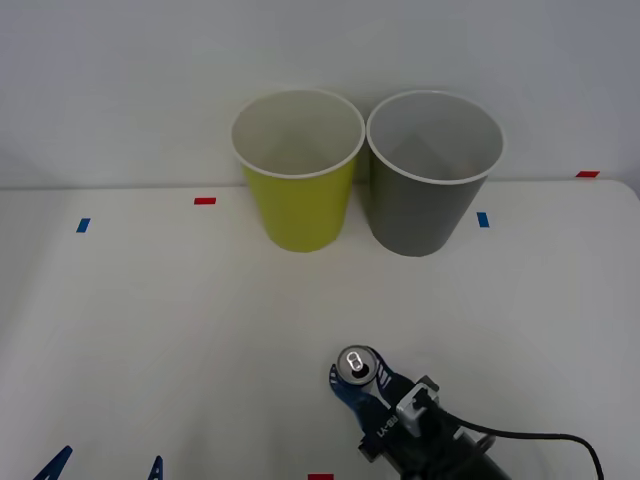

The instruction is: Put cans in the gray bin and PET bottles in the light green bin.

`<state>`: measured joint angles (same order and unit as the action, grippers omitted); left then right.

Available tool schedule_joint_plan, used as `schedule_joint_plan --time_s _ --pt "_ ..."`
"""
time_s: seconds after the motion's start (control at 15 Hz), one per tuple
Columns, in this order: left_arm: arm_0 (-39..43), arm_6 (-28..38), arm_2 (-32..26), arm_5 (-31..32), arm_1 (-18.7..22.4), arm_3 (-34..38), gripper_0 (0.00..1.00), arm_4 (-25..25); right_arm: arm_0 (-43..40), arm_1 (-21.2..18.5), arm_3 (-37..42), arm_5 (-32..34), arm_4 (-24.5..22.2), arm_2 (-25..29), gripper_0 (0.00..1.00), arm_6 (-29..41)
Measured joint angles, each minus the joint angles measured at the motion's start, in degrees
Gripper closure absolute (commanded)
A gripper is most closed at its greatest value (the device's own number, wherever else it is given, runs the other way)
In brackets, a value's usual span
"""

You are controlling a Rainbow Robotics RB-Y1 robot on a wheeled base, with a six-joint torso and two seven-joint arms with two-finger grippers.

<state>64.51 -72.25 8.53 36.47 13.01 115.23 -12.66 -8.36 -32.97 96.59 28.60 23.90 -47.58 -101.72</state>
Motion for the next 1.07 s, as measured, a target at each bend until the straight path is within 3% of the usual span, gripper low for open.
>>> schedule_joint_plan --time_s 0.27,0.6,0.87,1.07 --pt "0.00 0.00 0.00 0.00 0.00 0.00 0.00 0.00 -0.84 -2.48 12.48 -15.17 1.24 5.56 0.95 0.49" --pt "0.00 0.00 0.00 0.00 0.00 0.00 0.00 0.00 -1.14 -2.88 23.87 -30.54 2.80 13.64 0.97 1.87" --pt "0.00 0.00 0.00 0.00 0.00 0.00 0.00 0.00 -1.81 -2.04 34.33 -44.70 3.19 23.81 0.98 2.96" --pt "0.00 0.00 0.00 0.00 0.00 0.00 0.00 0.00 -1.87 -0.98 37.71 -48.21 3.46 30.47 0.98 5.03"
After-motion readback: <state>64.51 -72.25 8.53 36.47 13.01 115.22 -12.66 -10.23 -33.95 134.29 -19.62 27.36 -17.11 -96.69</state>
